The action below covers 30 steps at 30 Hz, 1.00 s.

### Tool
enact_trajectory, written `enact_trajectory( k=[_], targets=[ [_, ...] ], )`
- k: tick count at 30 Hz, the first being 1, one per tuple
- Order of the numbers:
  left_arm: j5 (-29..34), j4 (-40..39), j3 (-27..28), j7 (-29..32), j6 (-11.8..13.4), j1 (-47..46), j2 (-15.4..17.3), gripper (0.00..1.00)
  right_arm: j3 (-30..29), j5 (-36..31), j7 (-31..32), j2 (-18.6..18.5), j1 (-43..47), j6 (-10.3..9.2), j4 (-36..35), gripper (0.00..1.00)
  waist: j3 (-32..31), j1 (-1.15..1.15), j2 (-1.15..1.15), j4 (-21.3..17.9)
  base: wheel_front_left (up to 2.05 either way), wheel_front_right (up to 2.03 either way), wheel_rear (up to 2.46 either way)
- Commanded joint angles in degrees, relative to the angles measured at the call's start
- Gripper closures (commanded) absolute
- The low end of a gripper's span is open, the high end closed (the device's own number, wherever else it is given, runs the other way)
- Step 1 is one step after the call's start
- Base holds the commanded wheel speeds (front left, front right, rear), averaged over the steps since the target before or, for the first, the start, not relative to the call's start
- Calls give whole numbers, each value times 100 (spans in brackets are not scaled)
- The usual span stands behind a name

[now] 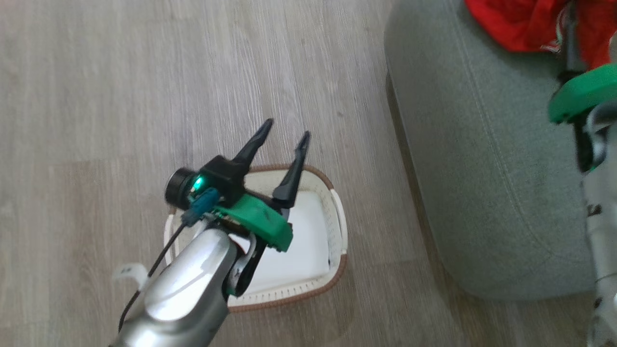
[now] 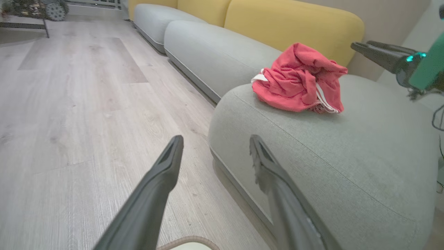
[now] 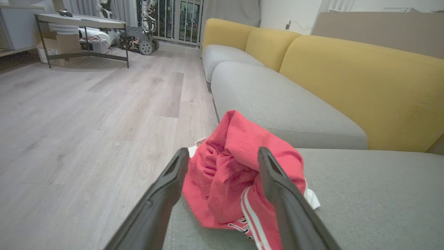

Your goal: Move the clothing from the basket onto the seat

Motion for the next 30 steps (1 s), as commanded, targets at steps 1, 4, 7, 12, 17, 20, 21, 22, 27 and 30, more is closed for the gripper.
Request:
enact_trajectory(
  k=[1, 4, 7, 12, 17, 20, 21, 22, 27, 30],
  targets=[
    [-65, -196, 282, -53, 82, 14, 49, 0, 172, 106, -53, 54, 64, -2, -228, 0, -269, 0, 0, 86, 0, 0, 0],
    [-115, -353, 504, -54, 170, 258, 47, 0, 404, 314, -53, 128, 271, -2, -355, 0, -487, 0, 0, 195, 0, 0, 0],
    [-107, -459, 676, -54, 236, 512, 93, 0, 569, 459, -53, 197, 501, -2, -515, 0, -656, 0, 0, 317, 0, 0, 0],
    [-55, -583, 962, -55, 371, 905, 234, 0, 741, 584, -53, 441, 957, -2, -879, 0, -885, 0, 0, 521, 0, 0, 0],
    [-15, -711, 1268, -55, 500, 1334, 347, 0, 865, 597, -53, 738, 1506, -2, -1336, 0, -1121, 0, 0, 718, 0, 0, 0],
    [45, -810, 1439, -55, 580, 1586, 412, 0, 893, 608, -53, 885, 1856, -2, -1585, 0, -1256, 0, 0, 820, 0, 0, 0],
    [69, -847, 1497, -55, 614, 1673, 429, 0, 895, 616, -53, 926, 1967, -2, -1662, 0, -1294, 0, 0, 848, 0, 0, 0],
    [69, -847, 1497, -55, 614, 1673, 429, 0, 895, 616, -53, 926, 1967, -2, -1662, 0, -1294, 0, 0, 848, 0, 0, 0],
    [167, -1024, 1844, -55, 779, 2129, 503, 0, 937, 620, -53, 1050, 2472, -2, -2012, 0, -1469, 0, 0, 944, 0, 0, 0],
    [218, -1140, 2065, -55, 844, 2413, 523, 0, 990, 618, -53, 1077, 2747, -2, -2187, 0, -1557, 0, 0, 971, 0, 0, 0]
  ],
)
